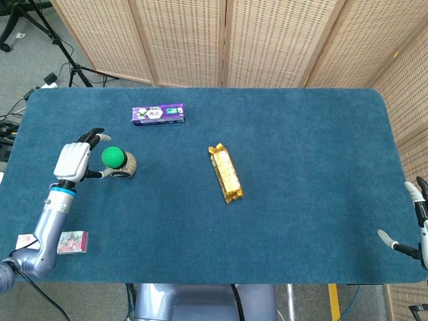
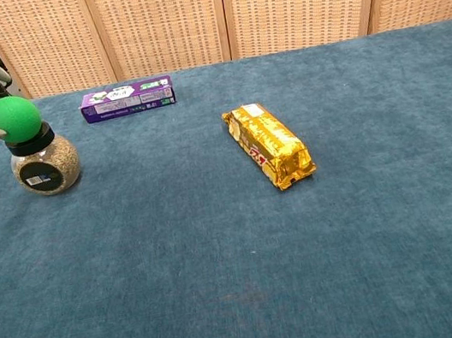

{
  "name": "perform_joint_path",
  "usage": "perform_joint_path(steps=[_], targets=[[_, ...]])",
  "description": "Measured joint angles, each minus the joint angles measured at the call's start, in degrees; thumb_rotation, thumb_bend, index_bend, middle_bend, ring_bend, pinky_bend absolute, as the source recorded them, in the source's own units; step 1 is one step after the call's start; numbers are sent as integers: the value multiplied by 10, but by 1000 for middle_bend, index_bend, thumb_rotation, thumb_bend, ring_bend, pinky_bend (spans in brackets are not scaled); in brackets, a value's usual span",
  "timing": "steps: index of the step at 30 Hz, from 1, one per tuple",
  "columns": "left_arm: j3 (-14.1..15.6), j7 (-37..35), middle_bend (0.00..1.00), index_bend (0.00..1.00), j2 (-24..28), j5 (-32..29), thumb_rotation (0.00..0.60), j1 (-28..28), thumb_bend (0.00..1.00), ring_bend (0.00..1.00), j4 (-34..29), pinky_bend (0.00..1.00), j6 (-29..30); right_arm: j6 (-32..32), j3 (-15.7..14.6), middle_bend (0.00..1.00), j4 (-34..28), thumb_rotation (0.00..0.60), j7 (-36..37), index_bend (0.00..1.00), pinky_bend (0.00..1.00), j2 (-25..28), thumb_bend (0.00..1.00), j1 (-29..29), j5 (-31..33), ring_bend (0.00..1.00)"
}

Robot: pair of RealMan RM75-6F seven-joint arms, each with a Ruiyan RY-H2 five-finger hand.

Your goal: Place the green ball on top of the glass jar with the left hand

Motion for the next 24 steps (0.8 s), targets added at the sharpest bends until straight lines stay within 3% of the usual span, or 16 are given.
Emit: perform_joint_path(steps=[9, 13, 15, 24], targets=[[4, -30, 129, 219, 61, 39, 600, 33, 83, 125, -63, 427, 52, 4, -2, 0, -2, 600, 2, 0, 0, 1, 0, -2, -5, 0], [7, -41, 5, 68, 96, 56, 600, 54, 3, 2, -92, 106, 76, 6, -2, 0, -3, 600, 2, 0, 0, 2, 0, -3, -6, 0], [14, -44, 0, 9, 116, 65, 600, 69, 0, 0, -108, 17, 88, 8, -2, 0, -3, 600, 2, 0, 0, 2, 0, -3, -7, 0], [62, -49, 0, 0, 150, 89, 600, 177, 0, 0, -139, 0, 202, 22, -2, 0, 2, 600, -16, 0, 0, -4, 0, -5, -19, 0]])
